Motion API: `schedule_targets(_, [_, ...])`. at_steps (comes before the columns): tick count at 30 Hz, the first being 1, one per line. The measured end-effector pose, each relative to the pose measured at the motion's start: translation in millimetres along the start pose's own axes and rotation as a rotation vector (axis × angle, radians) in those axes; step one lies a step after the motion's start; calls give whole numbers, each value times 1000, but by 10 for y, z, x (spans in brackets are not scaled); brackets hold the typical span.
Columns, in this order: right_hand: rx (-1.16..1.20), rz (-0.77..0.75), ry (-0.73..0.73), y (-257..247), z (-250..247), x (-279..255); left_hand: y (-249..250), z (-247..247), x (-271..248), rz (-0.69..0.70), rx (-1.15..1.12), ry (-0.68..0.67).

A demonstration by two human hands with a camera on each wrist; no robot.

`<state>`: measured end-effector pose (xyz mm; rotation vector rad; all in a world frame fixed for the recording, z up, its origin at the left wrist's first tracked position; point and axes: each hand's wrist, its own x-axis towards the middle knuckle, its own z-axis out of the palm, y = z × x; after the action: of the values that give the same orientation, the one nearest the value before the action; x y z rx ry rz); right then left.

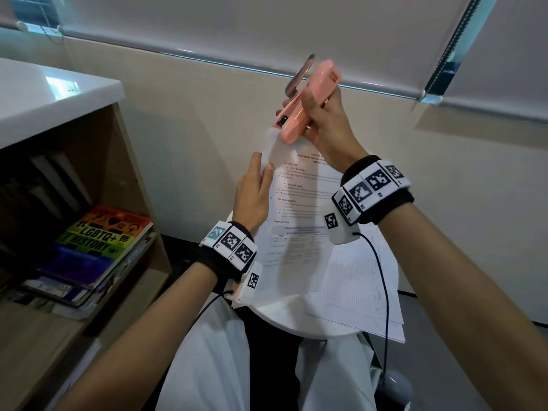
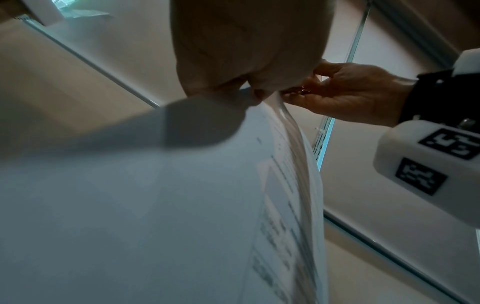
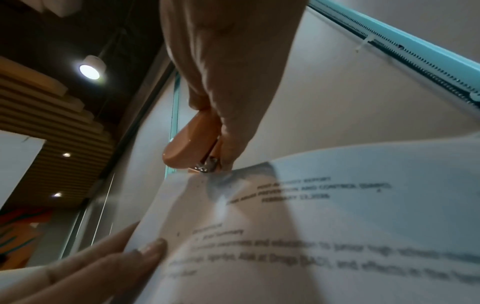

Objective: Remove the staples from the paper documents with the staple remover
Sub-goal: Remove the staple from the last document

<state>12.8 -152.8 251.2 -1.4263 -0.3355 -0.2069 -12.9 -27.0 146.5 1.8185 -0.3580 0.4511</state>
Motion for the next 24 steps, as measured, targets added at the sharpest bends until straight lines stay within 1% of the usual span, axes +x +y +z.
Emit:
schedule_targets(4, [-78, -25, -1, 36, -14, 14, 7, -8, -4, -14, -10, 23])
schedule_targets(9, [-193, -54, 2, 106, 38, 73, 37, 10, -4, -26, -38, -8])
schedule_targets(15, [-165, -24, -34, 82, 60, 132, 23, -2, -2, -46, -79, 5])
schedule_targets(16, [-172, -32, -17, 89, 92, 142, 4, 6, 1, -44, -84, 5])
schedule_targets(17, [-164, -49, 31, 109, 140, 150, 0, 22, -2, -32, -91, 2])
schedule_targets(18, [-143, -79, 110, 139, 195, 156, 7, 42, -8, -24, -98, -6])
schedule_targets(21, [-153, -231, 414, 255, 335, 180, 58, 109, -36, 15, -104, -5])
schedule_targets(22, [-176, -288, 479, 282, 367, 179, 82, 122, -41, 24, -106, 1])
schedule_targets(24, [-184, -367, 543, 292, 409, 168, 98, 128, -41, 31, -103, 4])
